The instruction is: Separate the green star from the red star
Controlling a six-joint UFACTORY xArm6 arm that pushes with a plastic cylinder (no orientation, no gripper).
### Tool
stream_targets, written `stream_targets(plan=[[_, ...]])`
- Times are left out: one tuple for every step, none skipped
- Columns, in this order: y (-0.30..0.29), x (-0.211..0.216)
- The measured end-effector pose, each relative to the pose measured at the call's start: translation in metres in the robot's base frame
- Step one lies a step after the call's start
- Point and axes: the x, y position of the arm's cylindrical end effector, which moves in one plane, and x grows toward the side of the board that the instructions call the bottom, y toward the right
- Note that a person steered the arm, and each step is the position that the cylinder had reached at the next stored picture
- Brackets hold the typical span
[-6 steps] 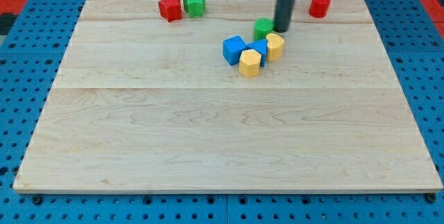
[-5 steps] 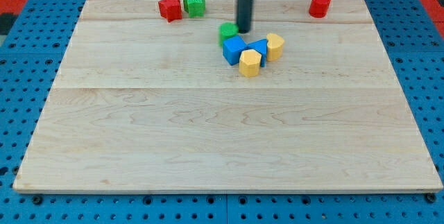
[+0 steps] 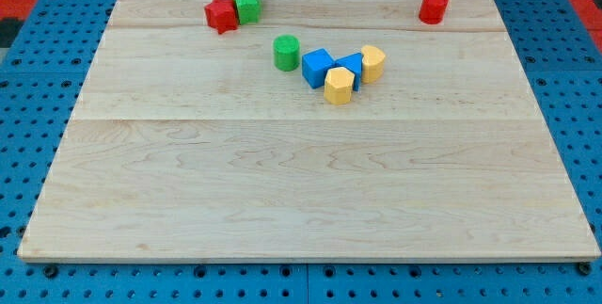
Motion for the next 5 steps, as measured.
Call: stream_targets(plan=[[-0.029,0.012],[-0.025,0.042],[-0.007,0.067],[-0.030,0.053],[-0.019,0.056]])
